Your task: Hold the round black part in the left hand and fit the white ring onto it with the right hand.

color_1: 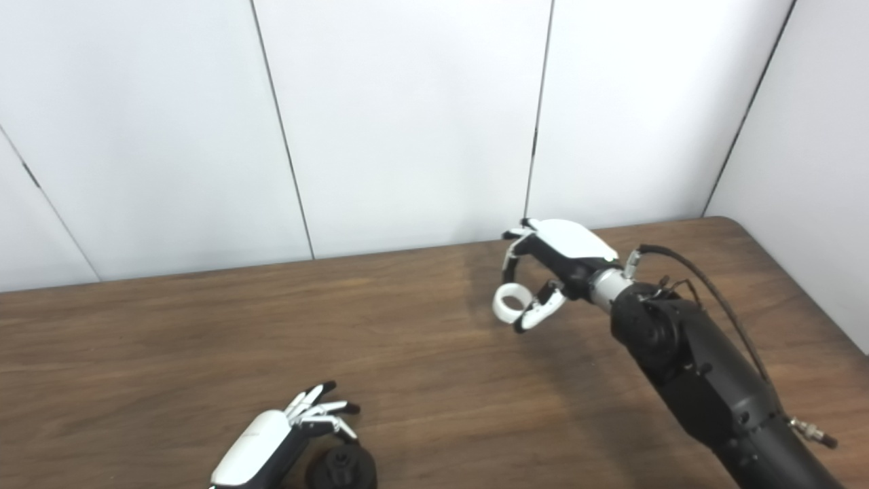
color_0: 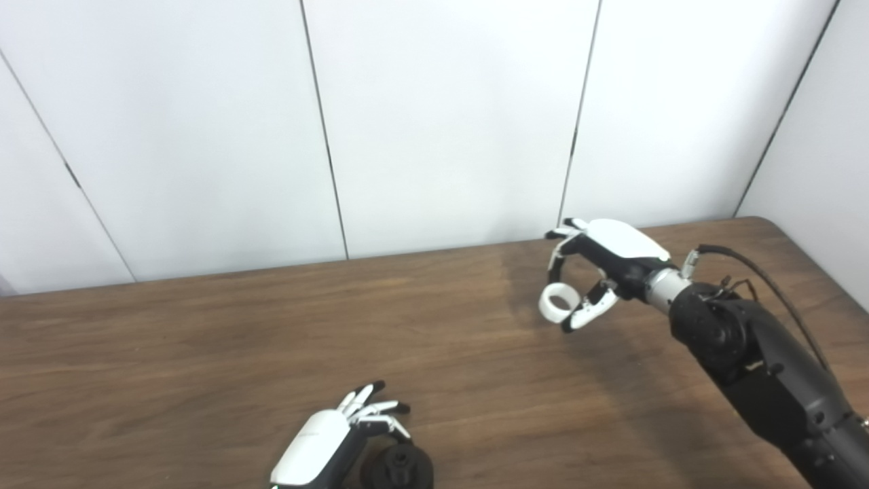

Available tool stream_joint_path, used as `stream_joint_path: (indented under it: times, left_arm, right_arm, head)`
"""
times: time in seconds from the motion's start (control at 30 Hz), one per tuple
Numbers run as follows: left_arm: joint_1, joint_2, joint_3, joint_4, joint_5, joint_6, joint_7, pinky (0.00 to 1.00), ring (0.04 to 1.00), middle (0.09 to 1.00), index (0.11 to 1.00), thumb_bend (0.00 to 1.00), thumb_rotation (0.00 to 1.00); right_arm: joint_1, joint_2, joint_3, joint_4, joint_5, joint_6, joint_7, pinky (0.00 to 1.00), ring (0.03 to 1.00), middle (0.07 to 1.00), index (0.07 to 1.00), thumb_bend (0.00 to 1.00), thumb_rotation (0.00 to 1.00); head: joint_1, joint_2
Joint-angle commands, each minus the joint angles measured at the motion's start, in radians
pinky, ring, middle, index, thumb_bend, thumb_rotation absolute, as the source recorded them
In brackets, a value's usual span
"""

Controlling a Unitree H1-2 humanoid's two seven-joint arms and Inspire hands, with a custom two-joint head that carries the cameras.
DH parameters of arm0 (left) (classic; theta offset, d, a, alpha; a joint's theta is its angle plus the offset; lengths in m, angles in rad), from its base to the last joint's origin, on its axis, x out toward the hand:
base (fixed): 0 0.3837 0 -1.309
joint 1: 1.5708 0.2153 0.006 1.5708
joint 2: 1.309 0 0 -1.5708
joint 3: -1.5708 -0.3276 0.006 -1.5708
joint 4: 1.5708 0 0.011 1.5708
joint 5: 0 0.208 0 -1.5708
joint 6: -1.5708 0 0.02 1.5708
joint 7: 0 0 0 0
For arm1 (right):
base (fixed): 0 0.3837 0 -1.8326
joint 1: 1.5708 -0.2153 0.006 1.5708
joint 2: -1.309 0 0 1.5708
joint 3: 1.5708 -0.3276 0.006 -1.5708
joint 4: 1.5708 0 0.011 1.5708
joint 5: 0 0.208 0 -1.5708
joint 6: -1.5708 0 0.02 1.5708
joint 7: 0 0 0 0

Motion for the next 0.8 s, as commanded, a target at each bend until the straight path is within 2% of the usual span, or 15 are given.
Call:
stream_joint_path:
  times: [0.0,0.17,0.27,0.77]
  left_arm:
    - [-0.034,-0.001,-0.006,0.050,0.035,0.021,0.001,1.00,1.000,0.863,0.480,0.52,0.05]
    - [-0.069,-0.025,-0.008,0.117,-0.005,0.028,-0.011,1.00,1.000,0.870,0.480,0.52,0.04]
    - [-0.086,-0.038,-0.016,0.150,-0.003,0.033,-0.007,1.00,1.000,0.869,0.479,0.52,0.05]
    - [-0.164,-0.071,-0.076,0.315,0.037,0.024,0.093,1.00,1.000,0.871,0.478,0.52,0.05]
  right_arm:
    - [-0.028,-0.008,-0.008,-0.051,-0.012,-0.005,0.005,0.00,1.000,0.915,0.478,0.52,0.12]
    - [-0.035,0.020,0.005,-0.085,-0.014,-0.033,0.024,0.00,1.000,0.904,0.476,0.52,0.12]
    - [-0.033,0.039,0.011,-0.115,-0.011,-0.021,0.045,0.00,1.000,0.905,0.475,0.52,0.12]
    - [-0.012,0.130,0.056,-0.218,-0.008,-0.046,0.102,0.00,1.000,0.904,0.476,0.52,0.13]
  head:
    - [0.002,0.007]
    - [0.021,0.034]
    - [0.031,0.041]
    - [0.048,0.053]
